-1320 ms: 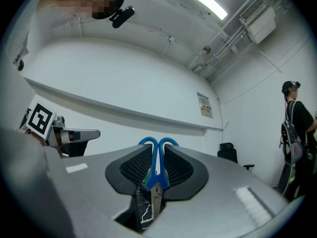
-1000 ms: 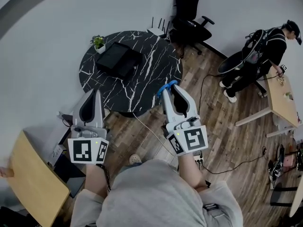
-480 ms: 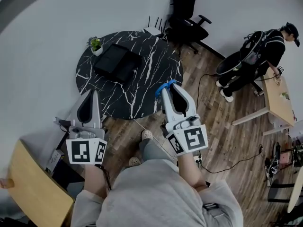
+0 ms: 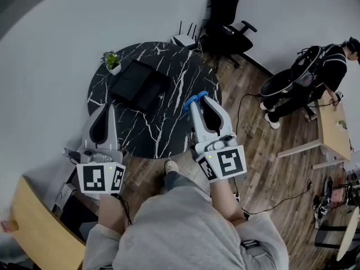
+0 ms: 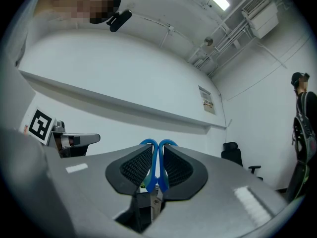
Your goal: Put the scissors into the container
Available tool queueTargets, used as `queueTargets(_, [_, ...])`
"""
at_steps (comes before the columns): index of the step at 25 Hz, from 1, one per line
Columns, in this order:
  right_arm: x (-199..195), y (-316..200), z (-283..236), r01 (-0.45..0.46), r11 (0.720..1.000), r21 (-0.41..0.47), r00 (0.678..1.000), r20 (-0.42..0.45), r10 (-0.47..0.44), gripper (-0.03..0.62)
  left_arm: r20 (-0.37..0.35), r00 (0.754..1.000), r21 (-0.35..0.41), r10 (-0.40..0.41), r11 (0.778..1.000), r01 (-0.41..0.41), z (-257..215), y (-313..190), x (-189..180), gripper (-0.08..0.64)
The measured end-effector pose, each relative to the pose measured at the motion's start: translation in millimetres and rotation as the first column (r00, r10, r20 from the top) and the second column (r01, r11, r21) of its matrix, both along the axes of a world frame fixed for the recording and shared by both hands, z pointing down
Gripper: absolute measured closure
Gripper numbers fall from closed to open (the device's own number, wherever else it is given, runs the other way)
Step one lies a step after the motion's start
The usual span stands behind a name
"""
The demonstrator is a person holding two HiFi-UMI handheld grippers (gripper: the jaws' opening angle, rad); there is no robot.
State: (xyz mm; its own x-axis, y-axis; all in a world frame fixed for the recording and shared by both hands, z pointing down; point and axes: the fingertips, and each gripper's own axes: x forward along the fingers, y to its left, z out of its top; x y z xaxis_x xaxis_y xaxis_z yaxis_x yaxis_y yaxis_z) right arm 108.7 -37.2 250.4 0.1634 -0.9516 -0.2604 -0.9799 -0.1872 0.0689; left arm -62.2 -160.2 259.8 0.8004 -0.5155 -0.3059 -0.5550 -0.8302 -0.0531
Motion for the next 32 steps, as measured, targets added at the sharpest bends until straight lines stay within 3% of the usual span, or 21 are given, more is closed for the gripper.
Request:
queueTargets(8, [50,-55,0,0.045,0.999,0.004,0.999,-0.002,-0.045,0.517,-0.007,0.999,0.003,-0.035,0.999,0.035,-1,-46,47,0.502])
queueTargets(21, [115,-141,11,0.18,0.983,-0.034,0.984,0.002,-0.18,0.518,0.014,0.986,-0.019,-0.165,0.986,0.165,6,-103,96,0.502])
queueTargets(27, [119,-185,32,0.282,0.954,-0.1,0.958,-0.031,-0.286,0.518,0.043,0.972,-0.059,-0.232,0.97,0.235,24,-123,101,0.502])
queueTargets(32, [105,-218,63,0.366,0.908,-0.204,0.91,-0.124,-0.395,0.518,0.071,0.957,-0.087,-0.281,0.954,0.287,37,-134,94,0.502])
